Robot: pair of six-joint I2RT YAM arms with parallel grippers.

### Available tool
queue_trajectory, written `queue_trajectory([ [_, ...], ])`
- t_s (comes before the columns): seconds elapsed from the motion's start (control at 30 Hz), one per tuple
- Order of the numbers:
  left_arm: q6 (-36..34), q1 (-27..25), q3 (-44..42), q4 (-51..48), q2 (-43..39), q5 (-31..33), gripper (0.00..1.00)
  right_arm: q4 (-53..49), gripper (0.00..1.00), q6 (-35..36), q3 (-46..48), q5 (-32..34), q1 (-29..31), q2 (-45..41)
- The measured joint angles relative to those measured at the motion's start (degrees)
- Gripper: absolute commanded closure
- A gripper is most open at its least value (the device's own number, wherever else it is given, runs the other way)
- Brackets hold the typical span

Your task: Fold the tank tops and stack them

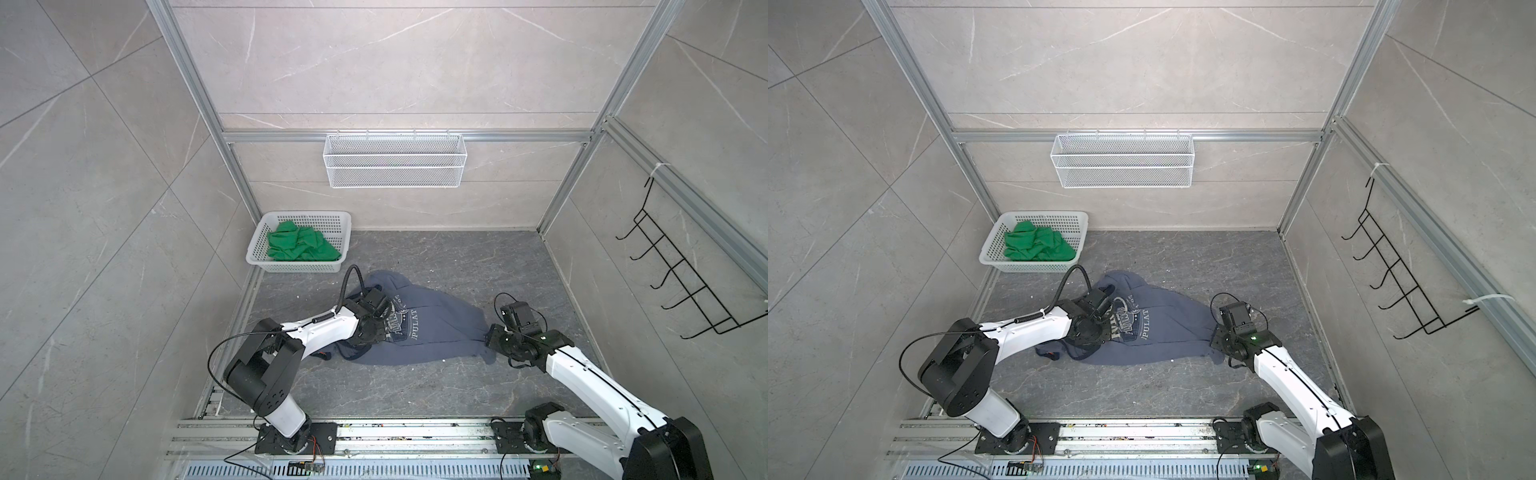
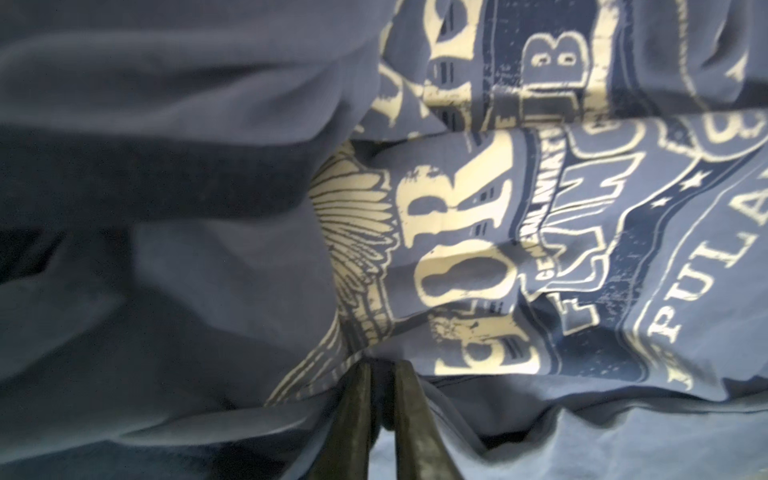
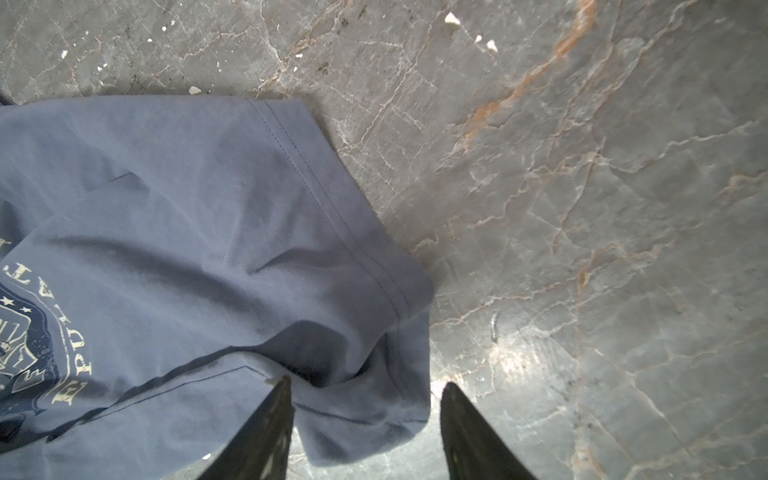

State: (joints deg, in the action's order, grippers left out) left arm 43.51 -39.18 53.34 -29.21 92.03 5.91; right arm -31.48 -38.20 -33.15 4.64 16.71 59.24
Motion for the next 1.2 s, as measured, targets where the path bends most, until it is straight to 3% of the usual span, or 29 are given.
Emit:
queue_trajectory([
  [0.2,0.02,0.0,-1.01,0.0,-2.62,0.17,0.99,-0.02,0.42,0.0,0.0,0.13,0.0,0.0],
  [0.33,0.07,0.0,-2.4,0.02,-5.2,1.16,1.0,-0.24,0.41,-0.04,0.0,0.37,0.0,0.0],
  [0.6,0.74,1.6,-5.92,-2.67,-21.27,10.6,1.0,-1.81,0.44,-0.81,-0.02,0.85,-0.61,-0.48],
  [0.77,0.74,4.17,-6.62,-3.93,-24.63,14.45,1.0,-0.15,0.48,-1.18,0.81,-3.96,-0.37,-0.35],
  [1.0,0.72,4.81,-8.09,-5.25,-23.87,15.26,1.0,1.42,0.55,-5.14,6.25,-10.8,5.99,-2.23],
  [1.2,0.72,4.83,-8.09,-5.25,-22.38,15.5,1.0,1.84,0.58,-9.55,7.98,-11.47,14.6,-2.54],
])
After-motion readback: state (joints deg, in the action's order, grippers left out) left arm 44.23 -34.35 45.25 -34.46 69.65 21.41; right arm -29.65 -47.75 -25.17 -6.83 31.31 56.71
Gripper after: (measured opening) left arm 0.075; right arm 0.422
